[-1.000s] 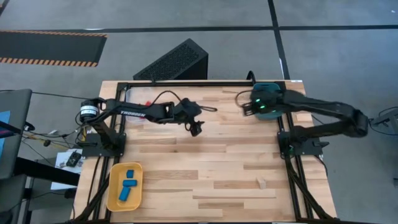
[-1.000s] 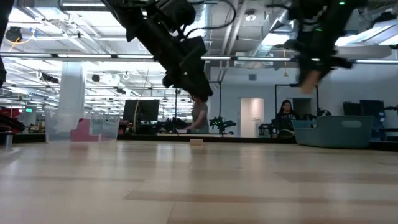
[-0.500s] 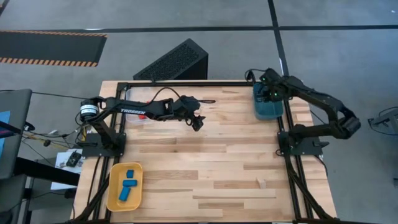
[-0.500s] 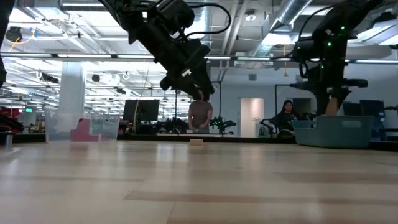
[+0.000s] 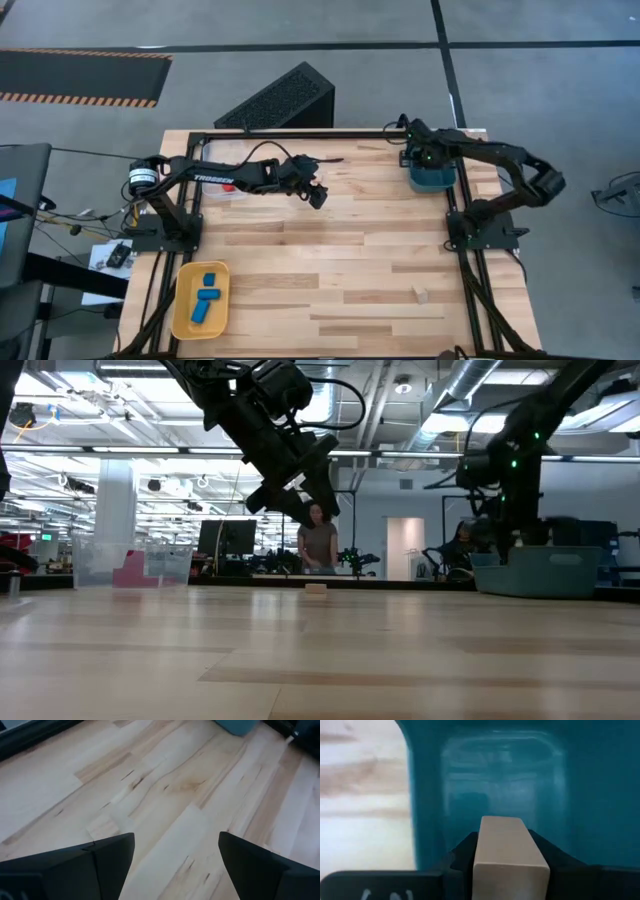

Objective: Sort & place blocks by color
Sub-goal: Put the middle brown block into the blue bin, then put the top brown block into the blue bin

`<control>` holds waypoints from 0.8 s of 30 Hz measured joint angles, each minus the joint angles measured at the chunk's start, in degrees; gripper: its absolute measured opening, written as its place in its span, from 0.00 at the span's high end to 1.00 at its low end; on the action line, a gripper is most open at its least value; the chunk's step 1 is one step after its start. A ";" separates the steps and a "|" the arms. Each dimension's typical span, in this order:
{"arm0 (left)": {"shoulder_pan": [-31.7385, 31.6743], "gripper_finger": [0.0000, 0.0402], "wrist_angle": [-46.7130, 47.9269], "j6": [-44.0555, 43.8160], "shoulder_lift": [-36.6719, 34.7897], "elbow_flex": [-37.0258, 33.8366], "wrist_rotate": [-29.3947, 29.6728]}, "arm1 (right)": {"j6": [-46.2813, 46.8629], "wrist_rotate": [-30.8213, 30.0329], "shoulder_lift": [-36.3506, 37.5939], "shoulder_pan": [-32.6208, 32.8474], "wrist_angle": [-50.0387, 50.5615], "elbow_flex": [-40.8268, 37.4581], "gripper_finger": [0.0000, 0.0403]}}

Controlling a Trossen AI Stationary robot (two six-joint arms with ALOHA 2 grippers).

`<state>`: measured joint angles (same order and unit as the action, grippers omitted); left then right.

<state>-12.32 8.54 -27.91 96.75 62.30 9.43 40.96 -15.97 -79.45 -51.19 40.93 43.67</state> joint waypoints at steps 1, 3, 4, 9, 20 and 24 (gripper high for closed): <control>0.08 0.31 -0.01 -0.57 0.00 0.00 0.00 | 0.19 1.19 -0.64 -0.60 -2.23 -0.91 0.66; 0.34 0.31 -0.01 -0.86 0.00 0.00 0.02 | 1.28 1.47 -1.55 -1.23 -4.72 -1.95 0.65; 0.50 0.31 0.01 -0.85 0.00 0.00 0.01 | 1.82 0.81 -1.57 -1.04 -5.02 -2.09 0.65; 1.44 0.31 1.06 -0.60 0.00 0.00 -0.07 | 2.60 -0.22 -1.54 -0.52 -7.12 -2.53 0.64; 1.33 0.31 9.43 1.15 0.00 0.00 -0.04 | 2.70 0.46 -0.09 -0.29 -5.43 -2.57 0.39; 0.95 0.31 13.10 1.69 0.00 0.00 0.13 | 2.73 0.27 3.90 1.66 -4.60 -2.57 0.33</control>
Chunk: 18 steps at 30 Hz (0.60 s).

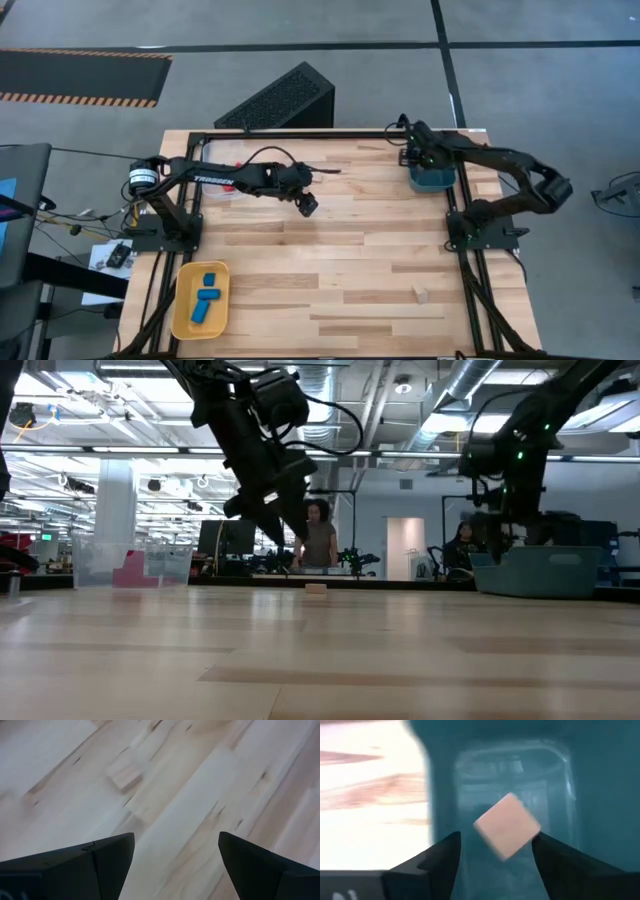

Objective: Sort & place blocks by color
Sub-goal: Put the top brown block into the blue bin

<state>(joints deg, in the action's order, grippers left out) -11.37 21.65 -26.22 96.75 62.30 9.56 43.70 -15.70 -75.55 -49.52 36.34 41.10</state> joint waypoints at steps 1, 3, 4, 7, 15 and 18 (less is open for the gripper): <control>-0.03 0.31 0.77 0.42 0.00 0.00 0.03 | 0.26 -0.18 1.31 0.75 0.21 0.00 0.33; -0.18 0.31 1.72 2.07 0.00 0.00 0.09 | 2.09 -0.97 4.54 2.75 0.98 0.00 0.33; -0.24 0.31 1.89 3.38 0.00 0.00 -0.22 | 2.95 -1.32 6.26 3.87 1.27 0.00 0.33; -0.70 0.31 1.54 8.19 0.00 0.00 -1.23 | 5.98 -2.33 11.87 8.41 2.64 0.00 0.33; -5.07 0.31 -6.49 31.19 0.00 -0.02 -6.16 | 12.43 -2.37 24.13 26.33 2.48 0.00 0.33; -7.06 0.31 -10.96 39.57 0.00 -0.02 -11.01 | 13.31 -2.30 27.00 33.26 0.03 0.00 0.33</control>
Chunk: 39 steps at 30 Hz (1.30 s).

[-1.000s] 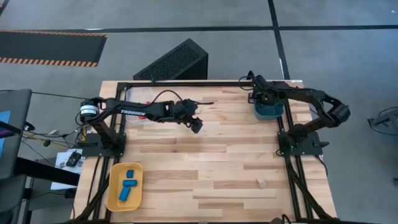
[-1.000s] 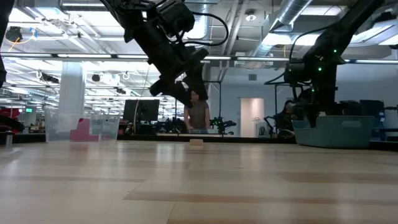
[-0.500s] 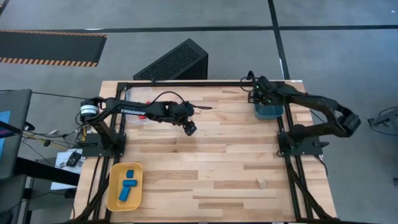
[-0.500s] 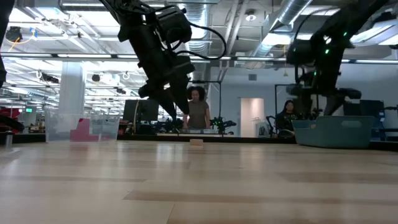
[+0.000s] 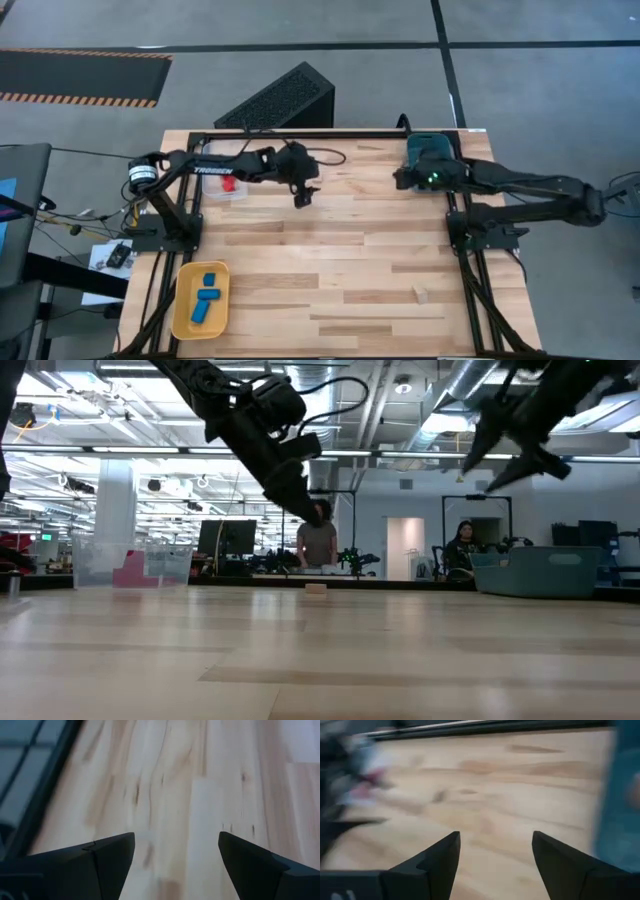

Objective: Sort & place blocks by color
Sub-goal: Put the top brown block into the blue bin

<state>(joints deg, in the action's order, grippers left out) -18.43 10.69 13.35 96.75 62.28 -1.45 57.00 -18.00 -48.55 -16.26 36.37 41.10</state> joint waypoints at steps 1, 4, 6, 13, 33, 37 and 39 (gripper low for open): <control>-0.60 0.31 -1.20 2.09 0.00 0.00 -1.18 | 0.01 0.00 0.92 2.30 -1.21 0.00 0.33; -2.46 0.31 -3.90 5.47 0.00 0.00 -3.14 | -0.01 0.00 2.84 9.22 -5.98 0.00 0.33; -4.05 0.31 -5.19 5.51 0.00 0.00 -3.46 | -0.24 -0.18 3.50 13.23 -9.75 0.00 0.33; -10.60 0.31 -4.78 5.16 5.09 -0.06 -13.20 | -0.60 -8.61 1.82 21.92 -14.08 0.02 0.33; -10.23 0.31 -4.08 14.24 15.02 4.54 -7.93 | 1.52 -7.30 -5.16 22.17 -13.55 0.04 0.33; -10.30 0.31 -4.19 17.46 15.22 5.03 -12.05 | 1.50 -7.17 -5.12 22.17 -13.49 0.04 0.33; -10.26 0.31 -4.76 17.42 16.08 5.57 -12.25 | 1.50 -6.85 -5.05 22.17 -13.50 0.04 0.33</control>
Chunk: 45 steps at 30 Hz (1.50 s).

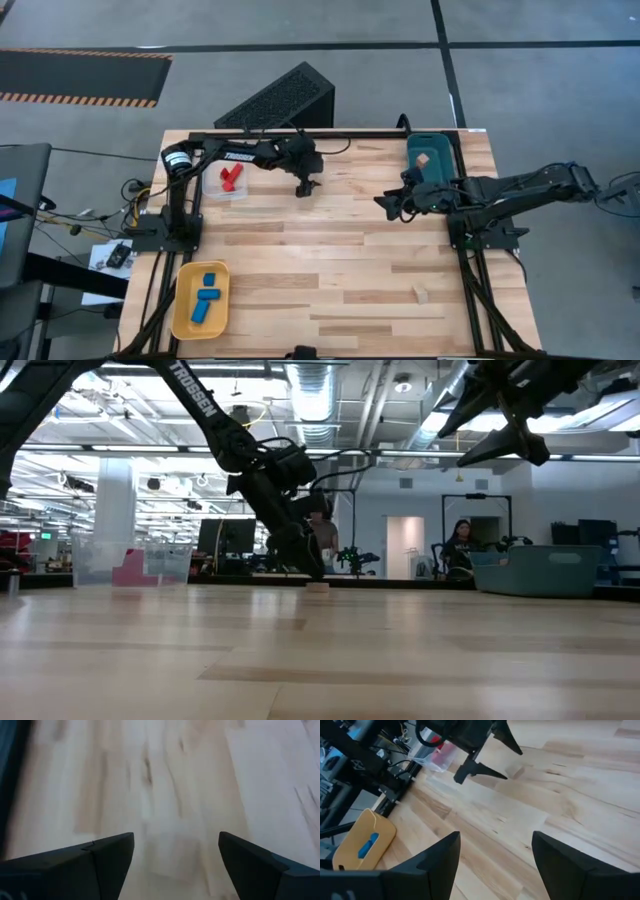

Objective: Sort & place blocks by color
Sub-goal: Put the top brown block into the blue bin

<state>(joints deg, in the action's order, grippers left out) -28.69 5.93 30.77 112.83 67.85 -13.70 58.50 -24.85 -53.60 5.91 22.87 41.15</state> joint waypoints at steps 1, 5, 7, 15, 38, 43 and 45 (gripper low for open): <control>0.03 0.31 0.48 -0.19 0.53 -0.04 0.39 | 0.05 0.20 0.00 0.02 0.02 0.00 0.33; -0.48 0.31 0.19 -0.19 1.47 -0.20 2.44 | 0.21 1.14 0.02 0.27 -0.26 0.00 0.33; -0.74 0.31 -0.28 -0.38 1.31 -0.04 2.06 | 0.43 1.18 0.02 0.52 -0.29 0.00 0.33; -1.00 0.41 0.18 4.23 1.27 -0.07 2.31 | 1.50 1.19 0.02 0.48 -0.28 0.00 0.33; 0.22 0.70 6.56 11.23 1.12 -0.02 3.75 | 5.10 0.95 0.02 2.19 -2.02 0.00 0.33; 3.84 0.75 11.23 11.10 0.23 0.13 5.56 | 5.07 0.95 0.02 2.21 -2.11 0.00 0.33; 5.19 0.77 11.93 10.33 -0.27 0.05 7.55 | 5.05 0.95 0.02 2.25 -2.10 0.00 0.33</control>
<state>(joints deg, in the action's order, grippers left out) -23.50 17.86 41.10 112.56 67.91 -6.15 63.55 -23.90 -53.58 8.16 20.78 41.15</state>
